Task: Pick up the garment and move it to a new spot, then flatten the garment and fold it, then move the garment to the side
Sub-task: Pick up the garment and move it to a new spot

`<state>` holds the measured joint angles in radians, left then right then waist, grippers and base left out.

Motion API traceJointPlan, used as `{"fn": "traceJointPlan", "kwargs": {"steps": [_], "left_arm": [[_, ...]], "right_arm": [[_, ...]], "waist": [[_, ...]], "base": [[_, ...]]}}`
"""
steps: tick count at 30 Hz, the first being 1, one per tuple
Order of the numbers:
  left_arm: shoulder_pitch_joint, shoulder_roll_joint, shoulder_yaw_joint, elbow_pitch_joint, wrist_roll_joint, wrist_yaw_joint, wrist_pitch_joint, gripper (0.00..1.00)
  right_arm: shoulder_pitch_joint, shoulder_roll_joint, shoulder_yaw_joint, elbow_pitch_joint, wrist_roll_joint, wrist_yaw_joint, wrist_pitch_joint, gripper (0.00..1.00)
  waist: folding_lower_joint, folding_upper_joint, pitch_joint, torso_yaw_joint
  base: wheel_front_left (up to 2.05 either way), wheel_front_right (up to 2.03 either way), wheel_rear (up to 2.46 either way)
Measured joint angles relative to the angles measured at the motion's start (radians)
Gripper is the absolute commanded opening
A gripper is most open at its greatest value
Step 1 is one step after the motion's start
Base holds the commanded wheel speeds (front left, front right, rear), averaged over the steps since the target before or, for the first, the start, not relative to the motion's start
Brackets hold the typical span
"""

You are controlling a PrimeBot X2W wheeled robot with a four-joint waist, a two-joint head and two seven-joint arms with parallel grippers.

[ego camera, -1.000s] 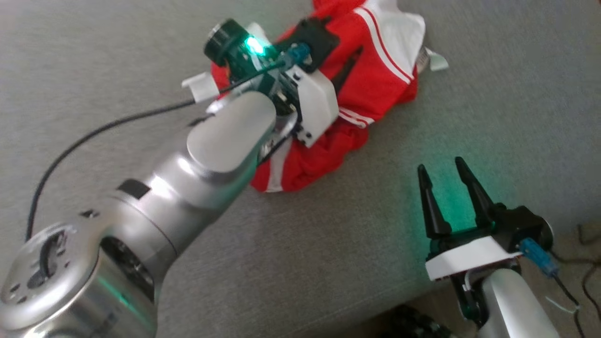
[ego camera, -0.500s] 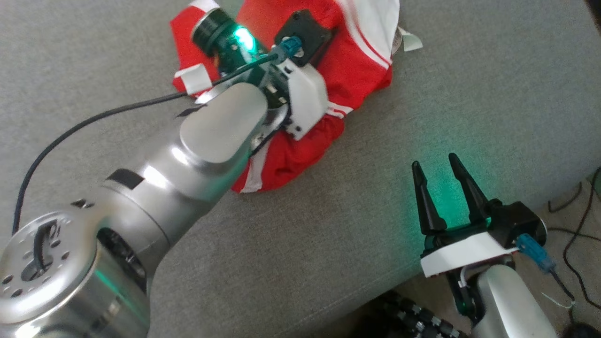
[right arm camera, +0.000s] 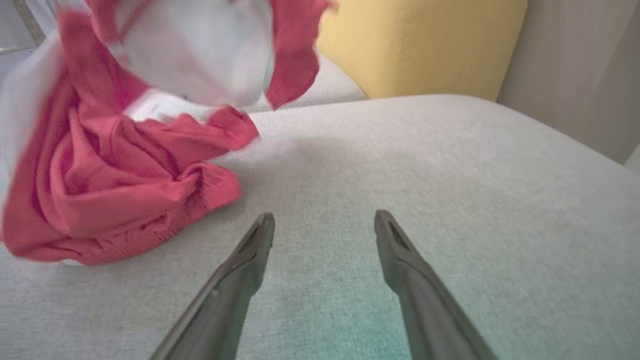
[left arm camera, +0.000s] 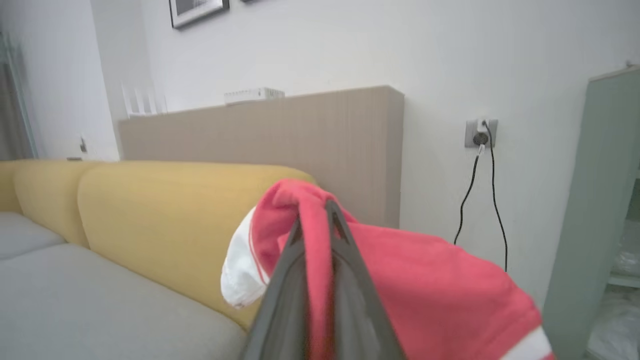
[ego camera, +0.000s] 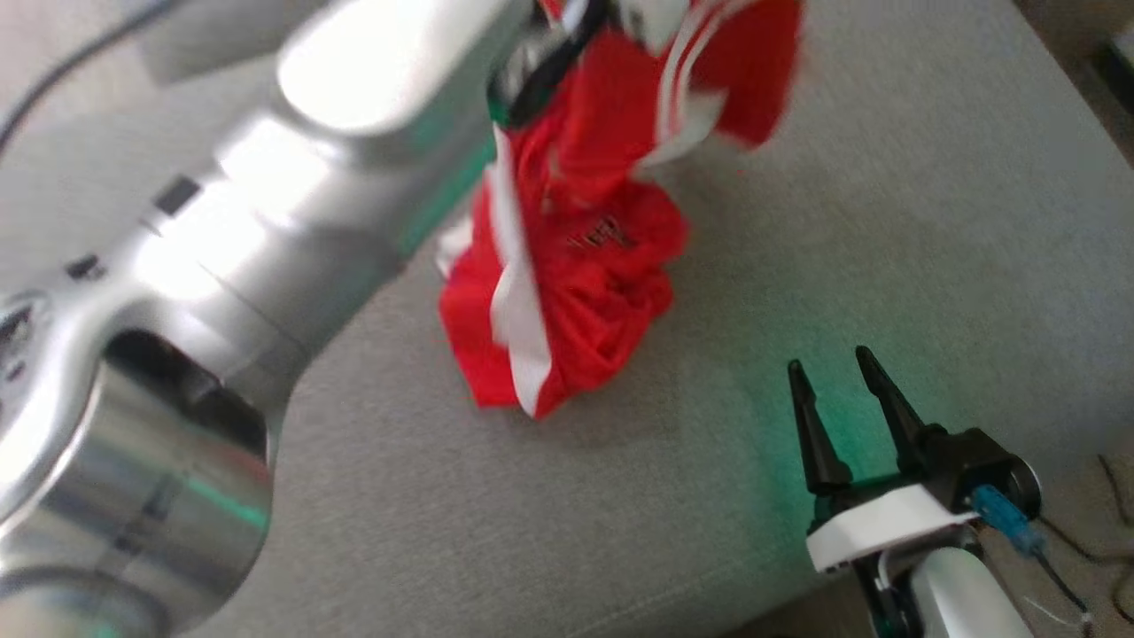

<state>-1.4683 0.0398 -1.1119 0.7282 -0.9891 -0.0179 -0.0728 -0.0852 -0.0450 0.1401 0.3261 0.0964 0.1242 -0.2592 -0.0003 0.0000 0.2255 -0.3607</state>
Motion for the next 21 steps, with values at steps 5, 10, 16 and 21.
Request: {"fn": "traceJointPlan", "kwargs": {"steps": [5,10,16,21], "left_arm": [[-0.040,-0.008,0.054,0.059,-0.025,-0.019,-0.054,0.00],[-0.039,0.038,0.075,0.109,-0.032,-0.035,-0.088,0.00],[-0.021,0.138,0.080,0.119,-0.032,-0.034,-0.095,0.00],[0.050,0.227,0.076,0.129,-0.028,-0.013,-0.094,0.00]], "right_arm": [[0.030,-0.001,-0.040,-0.001,-0.022,0.000,0.000,1.00],[0.066,0.000,-0.066,0.000,-0.045,0.000,0.000,1.00],[0.111,0.000,-0.113,-0.006,-0.067,0.000,0.000,1.00],[0.119,0.000,-0.121,-0.012,-0.088,0.000,0.001,1.00]], "waist": [[0.0000,0.0000,-0.059,0.077],[0.0001,0.0000,-0.100,0.176],[0.0001,0.0000,-0.138,0.321],[0.0002,0.0000,-0.156,0.455]], "base": [[0.00,0.00,0.00],[0.00,0.00,0.00],[0.00,0.00,0.00],[0.00,0.00,0.00]]}}
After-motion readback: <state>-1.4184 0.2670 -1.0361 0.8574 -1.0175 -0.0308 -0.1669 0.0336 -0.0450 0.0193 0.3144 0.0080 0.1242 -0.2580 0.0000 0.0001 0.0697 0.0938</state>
